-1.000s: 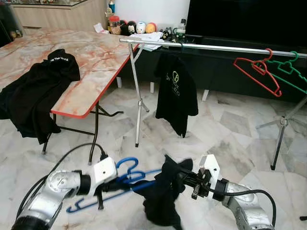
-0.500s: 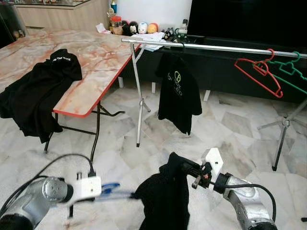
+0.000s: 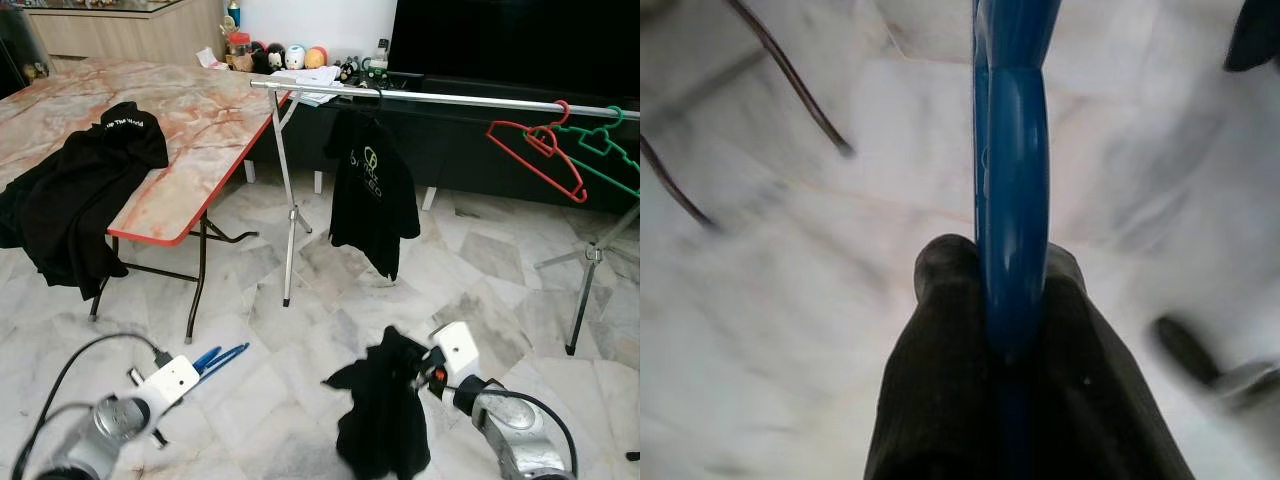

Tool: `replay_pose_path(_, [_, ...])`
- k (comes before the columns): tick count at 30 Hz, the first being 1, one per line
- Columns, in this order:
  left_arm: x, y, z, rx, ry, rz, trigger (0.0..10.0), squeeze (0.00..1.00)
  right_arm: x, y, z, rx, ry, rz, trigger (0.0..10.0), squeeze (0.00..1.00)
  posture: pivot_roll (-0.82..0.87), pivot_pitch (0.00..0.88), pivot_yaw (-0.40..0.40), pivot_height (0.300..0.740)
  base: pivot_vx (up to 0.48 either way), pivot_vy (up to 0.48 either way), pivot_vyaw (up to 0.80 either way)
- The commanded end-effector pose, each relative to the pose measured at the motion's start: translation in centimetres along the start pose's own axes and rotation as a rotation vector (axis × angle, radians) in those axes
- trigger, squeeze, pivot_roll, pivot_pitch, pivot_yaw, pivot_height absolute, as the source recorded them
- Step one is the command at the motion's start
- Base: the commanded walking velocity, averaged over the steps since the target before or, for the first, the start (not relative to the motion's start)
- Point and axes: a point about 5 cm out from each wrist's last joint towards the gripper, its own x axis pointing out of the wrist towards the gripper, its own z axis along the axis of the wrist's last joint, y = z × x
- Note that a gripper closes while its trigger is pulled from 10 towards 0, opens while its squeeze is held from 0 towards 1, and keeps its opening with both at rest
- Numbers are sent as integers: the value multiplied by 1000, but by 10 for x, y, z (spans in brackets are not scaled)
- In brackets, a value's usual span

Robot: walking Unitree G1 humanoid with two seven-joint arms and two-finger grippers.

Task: Hang hanger

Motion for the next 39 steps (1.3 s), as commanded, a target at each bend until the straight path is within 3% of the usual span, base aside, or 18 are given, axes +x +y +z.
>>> replay_pose_path(1, [-5, -3, -26, -133, 53, 65, 10000, 0, -7, -6, -2, 156, -77, -139, 0, 0, 71, 89, -3, 740, 0, 0, 0])
replay_pose_path(3, [-8, -10, -41, -203, 92, 104, 10000, 0, -13, -6, -7, 235, -116, -233, 0, 0, 73, 84, -1, 740, 0, 0, 0])
replay_pose_path(5, [-9, -12, -48, -227, 112, 115, 10000, 0, -15, -6, -8, 246, -129, -270, 0, 0, 74, 82, 0, 740, 0, 0, 0])
replay_pose_path(9, [-19, -25, -77, -358, 190, 164, 10000, 0, -24, -9, 5, 247, -230, -468, 0, 0, 67, 59, 10, 740, 0, 0, 0])
replay_pose_path(10, [-24, -32, -89, -428, 213, 187, 10000, 0, -24, -3, 14, 187, -258, -468, 10000, 0, 66, 49, 11, 740, 0, 0, 0])
replay_pose_path(16, [-35, -51, -113, -567, 286, 223, 10000, 0, -24, 13, 27, 57, -292, -439, 10000, 0, 68, 16, 7, 740, 0, 0, 0])
replay_pose_path(17, [-40, -59, -121, -600, 322, 237, 10000, 0, -26, 13, 31, 54, -313, -473, 10000, 0, 68, 13, 8, 740, 0, 0, 0])
replay_pose_path(22, [-45, -67, -130, -693, 353, 276, 10000, 0, -29, 11, 33, 6, -299, -534, 10000, 0, 71, 0, 7, 740, 0, 0, 0])
replay_pose_path(25, [-45, -68, -131, -692, 361, 279, 10000, 0, -29, 14, 33, -31, -281, -529, 10000, 0, 71, 0, 5, 740, 0, 162, 0])
replay_pose_path(28, [-44, -69, -129, -692, 352, 278, 10000, 0, -28, 18, 33, -132, -264, -521, 10000, 0, 68, 0, 4, 740, 0, 424, 0])
replay_pose_path(39, [-42, -72, -128, -683, 364, 256, 10000, 0, -24, 23, 31, -142, -240, -551, 10000, 0, 65, 0, 9, 740, 0, 474, 0])
